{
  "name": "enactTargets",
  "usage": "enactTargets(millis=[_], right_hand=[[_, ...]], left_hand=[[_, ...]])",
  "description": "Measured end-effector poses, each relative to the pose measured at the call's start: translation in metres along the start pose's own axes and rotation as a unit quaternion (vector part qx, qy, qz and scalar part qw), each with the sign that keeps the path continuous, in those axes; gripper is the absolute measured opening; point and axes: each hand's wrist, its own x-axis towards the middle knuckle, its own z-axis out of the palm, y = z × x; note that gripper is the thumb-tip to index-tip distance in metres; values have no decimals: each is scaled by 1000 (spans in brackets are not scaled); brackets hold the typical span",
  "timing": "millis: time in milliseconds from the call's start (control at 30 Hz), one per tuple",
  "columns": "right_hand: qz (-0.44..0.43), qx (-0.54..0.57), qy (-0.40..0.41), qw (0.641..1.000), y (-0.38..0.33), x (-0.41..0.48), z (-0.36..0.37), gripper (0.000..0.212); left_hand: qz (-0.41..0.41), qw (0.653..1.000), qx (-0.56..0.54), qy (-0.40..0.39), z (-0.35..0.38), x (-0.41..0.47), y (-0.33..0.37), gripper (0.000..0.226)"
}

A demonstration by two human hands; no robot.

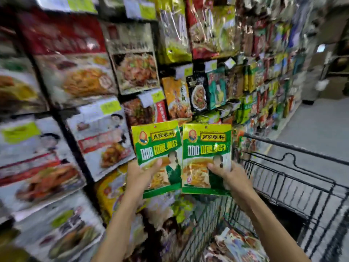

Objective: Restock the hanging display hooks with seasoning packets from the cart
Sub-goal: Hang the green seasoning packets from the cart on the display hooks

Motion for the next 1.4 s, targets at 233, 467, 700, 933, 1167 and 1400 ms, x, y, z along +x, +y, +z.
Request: enactTargets(millis=[233,467,700,933,1167,1400], right_hand=[[-61,37,-151,986,-101,-37,127,55],[-138,57,-271,951,-168,-85,260,28],[-165,76,-362,914,-200,-132,368,34],[-131,92,-352,922,-223,-134,428,58],[-131,75,-351,924,-238,-111,453,34],[-115,60,-383,914,-241,-96,457,29]], left_hand=[[73,989,20,131,-143,-32,100,16],[164,951,87,247,-282,-66,171,20],[186,917,124,331,-389,-95,205,28],[220,887,184,363,-435,-98,219,20],[231,872,201,381,-438,-85,221,16],[253,858,196,401,-428,-74,224,23]])
